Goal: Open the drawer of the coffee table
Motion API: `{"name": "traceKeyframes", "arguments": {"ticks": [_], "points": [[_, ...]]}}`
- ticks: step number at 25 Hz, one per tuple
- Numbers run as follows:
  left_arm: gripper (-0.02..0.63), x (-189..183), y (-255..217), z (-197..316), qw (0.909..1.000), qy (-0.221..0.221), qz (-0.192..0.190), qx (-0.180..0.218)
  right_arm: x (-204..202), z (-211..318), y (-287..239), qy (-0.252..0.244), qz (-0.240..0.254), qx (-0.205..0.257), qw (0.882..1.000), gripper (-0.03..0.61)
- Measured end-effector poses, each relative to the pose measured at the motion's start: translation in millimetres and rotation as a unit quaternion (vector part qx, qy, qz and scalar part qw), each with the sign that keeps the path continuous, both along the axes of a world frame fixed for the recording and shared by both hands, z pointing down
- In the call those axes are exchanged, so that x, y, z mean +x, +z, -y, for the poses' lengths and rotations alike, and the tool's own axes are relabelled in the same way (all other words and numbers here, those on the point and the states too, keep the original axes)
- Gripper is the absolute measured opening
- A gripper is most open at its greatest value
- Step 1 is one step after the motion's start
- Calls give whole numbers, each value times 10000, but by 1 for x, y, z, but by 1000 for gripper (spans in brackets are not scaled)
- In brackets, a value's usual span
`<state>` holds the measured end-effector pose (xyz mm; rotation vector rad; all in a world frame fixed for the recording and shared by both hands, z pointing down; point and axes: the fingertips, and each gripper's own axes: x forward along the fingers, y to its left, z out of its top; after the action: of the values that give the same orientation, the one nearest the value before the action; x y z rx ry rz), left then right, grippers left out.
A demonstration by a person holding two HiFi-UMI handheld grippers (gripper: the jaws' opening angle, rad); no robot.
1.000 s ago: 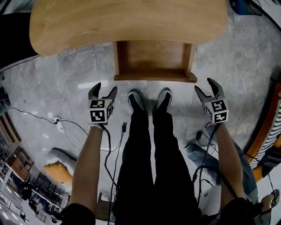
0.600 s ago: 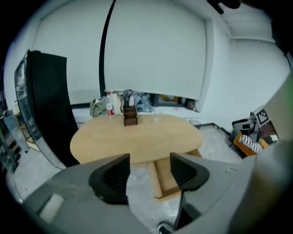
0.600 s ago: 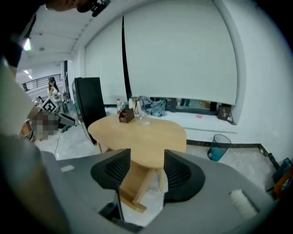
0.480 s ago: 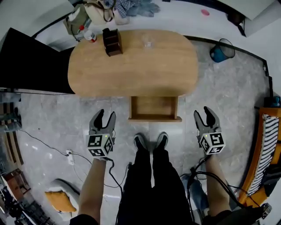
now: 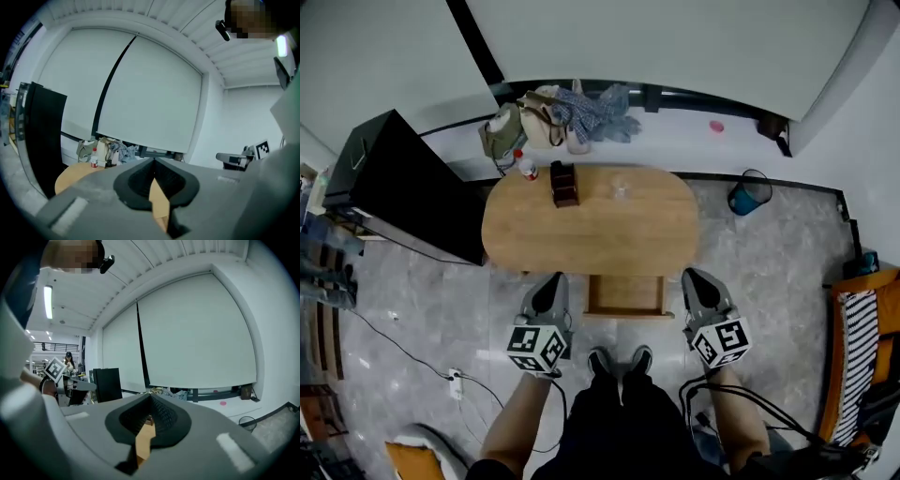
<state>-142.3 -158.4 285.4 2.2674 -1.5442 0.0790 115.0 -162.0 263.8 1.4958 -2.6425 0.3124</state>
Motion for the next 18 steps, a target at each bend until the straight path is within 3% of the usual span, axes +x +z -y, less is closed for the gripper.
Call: {"name": "traceKeyframes", "arguments": {"ticks": [4, 7, 13, 18], "points": [[2, 13, -59, -1, 9988, 192, -56, 448, -13, -7, -50, 42, 159, 158, 9997, 3], [2, 26, -102, -5, 9956, 373, 132, 844, -16, -13, -83, 105, 249, 365, 9990, 3], [2, 54, -176, -9, 9799, 761, 561, 1758, -19, -13, -152, 136, 361, 1136, 9928, 3], [2, 61, -205, -20, 9691, 882, 680, 2203, -21, -23, -191, 183, 270, 1629, 9861, 3]]}}
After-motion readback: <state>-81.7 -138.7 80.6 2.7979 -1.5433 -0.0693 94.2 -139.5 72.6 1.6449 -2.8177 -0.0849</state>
